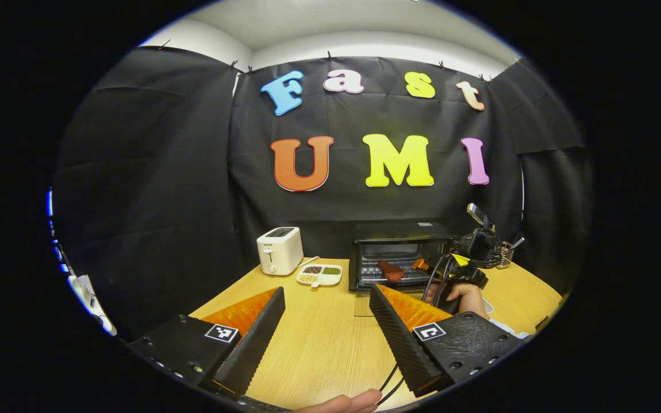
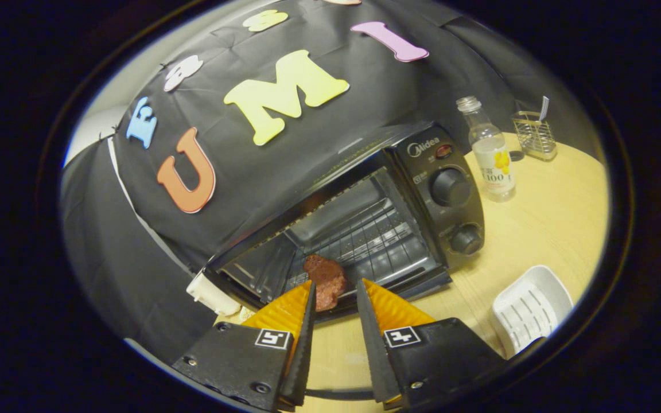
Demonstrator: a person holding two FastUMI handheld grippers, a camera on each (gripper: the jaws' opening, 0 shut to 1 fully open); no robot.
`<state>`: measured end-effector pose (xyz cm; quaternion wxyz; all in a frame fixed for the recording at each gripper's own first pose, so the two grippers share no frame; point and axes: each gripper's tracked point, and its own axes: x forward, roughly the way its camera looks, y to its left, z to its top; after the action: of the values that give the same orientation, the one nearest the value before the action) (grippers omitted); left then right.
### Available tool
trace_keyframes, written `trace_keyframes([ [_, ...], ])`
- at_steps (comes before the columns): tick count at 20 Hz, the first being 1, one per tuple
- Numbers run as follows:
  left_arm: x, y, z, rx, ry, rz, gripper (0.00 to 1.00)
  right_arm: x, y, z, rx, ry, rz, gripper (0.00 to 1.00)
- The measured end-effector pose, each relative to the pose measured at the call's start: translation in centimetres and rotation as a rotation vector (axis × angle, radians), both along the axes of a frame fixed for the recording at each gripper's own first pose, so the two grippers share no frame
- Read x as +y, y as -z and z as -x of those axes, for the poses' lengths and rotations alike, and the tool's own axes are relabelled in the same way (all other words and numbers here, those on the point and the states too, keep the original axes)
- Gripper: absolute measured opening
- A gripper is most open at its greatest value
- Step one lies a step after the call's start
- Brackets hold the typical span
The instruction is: Open the electric oven with the left hand, put the food in, and close the electric oven.
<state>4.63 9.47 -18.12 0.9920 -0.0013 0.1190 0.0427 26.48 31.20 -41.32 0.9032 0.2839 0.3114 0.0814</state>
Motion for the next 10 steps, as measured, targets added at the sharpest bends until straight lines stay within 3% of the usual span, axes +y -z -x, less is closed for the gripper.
trace_keyframes([
  [7,-2.7,2.1,-0.8,0.053,0.048,0.017,0.95,-3.2,-3.0,3.3,-0.072,-0.092,0.09,0.5],
  [10,-4.1,3.1,-1.7,0.078,0.072,0.033,0.95,-5.5,-5.4,4.2,-0.148,-0.111,0.177,0.65],
])
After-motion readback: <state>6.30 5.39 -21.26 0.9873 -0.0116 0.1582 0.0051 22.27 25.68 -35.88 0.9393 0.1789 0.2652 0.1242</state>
